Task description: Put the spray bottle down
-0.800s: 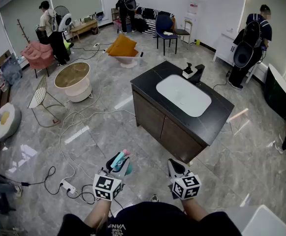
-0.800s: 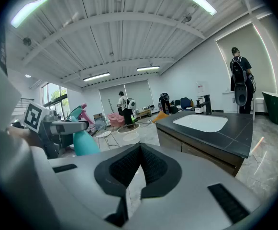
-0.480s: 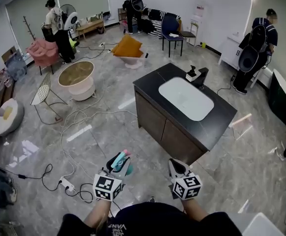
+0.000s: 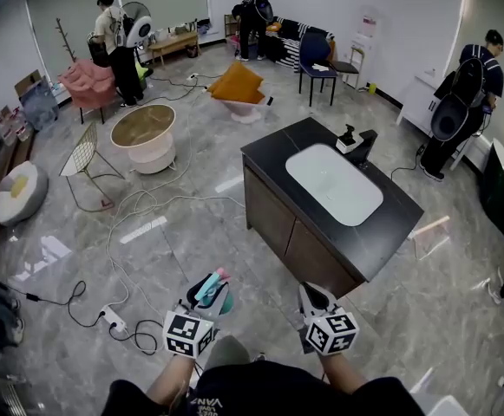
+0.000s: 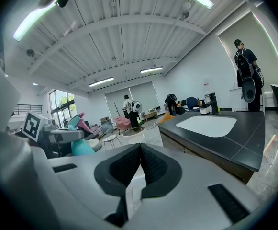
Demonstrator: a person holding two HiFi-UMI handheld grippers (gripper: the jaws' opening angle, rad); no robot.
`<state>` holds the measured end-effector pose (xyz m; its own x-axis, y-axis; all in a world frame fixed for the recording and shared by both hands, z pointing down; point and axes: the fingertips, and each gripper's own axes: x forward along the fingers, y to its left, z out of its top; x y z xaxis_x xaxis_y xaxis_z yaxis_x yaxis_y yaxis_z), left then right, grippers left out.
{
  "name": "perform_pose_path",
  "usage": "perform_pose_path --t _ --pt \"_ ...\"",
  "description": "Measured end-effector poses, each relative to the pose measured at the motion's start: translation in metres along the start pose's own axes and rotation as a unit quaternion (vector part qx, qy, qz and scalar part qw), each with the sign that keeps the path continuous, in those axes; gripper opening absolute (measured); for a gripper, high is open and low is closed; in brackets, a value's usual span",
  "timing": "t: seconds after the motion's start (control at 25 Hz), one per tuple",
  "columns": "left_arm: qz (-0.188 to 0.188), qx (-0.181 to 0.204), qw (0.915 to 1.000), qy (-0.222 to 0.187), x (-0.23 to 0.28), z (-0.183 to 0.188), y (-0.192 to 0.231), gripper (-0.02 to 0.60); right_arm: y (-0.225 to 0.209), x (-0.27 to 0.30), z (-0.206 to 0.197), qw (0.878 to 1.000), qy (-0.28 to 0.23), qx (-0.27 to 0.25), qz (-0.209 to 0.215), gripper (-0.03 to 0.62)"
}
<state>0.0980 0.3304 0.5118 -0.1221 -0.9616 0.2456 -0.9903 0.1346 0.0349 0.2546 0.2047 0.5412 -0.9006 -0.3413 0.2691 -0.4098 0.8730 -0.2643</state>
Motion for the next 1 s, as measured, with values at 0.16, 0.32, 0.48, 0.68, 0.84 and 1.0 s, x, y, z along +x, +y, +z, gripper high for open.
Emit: perform_pose_path --t 0.16,0.32,0.48,0.68,0.84,1.0 --pt "0.004 -0.001 1.0000 0.002 0.009 0.000 0.011 0.169 -0.008 0.015 0.002 1.000 0.000 0.002 -0.003 -0.002" --pt "0.000 -0.003 1.0000 0.005 0.029 0.000 0.025 0.169 -0.014 0.035 0.007 1.000 -0.001 0.005 -0.007 -0.002" --pt "-0.016 0.001 0.9999 0.005 0.053 0.009 0.045 0.169 -0.018 0.060 0.016 1.000 0.000 0.010 -0.018 -0.002" --pt "-0.035 0.006 0.9994 0.003 0.085 0.026 0.081 0.169 -0.020 0.099 0.033 0.999 -0.001 0.016 -0.035 -0.002" --pt "-0.046 0.008 0.9989 0.005 0.110 0.038 0.116 0.169 -0.021 0.135 0.049 0.999 -0.006 0.022 -0.047 -0.002" --pt "-0.056 0.011 0.9984 0.004 0.132 0.044 0.151 0.169 -0.018 0.171 0.062 0.998 -0.014 0.025 -0.058 -0.002"
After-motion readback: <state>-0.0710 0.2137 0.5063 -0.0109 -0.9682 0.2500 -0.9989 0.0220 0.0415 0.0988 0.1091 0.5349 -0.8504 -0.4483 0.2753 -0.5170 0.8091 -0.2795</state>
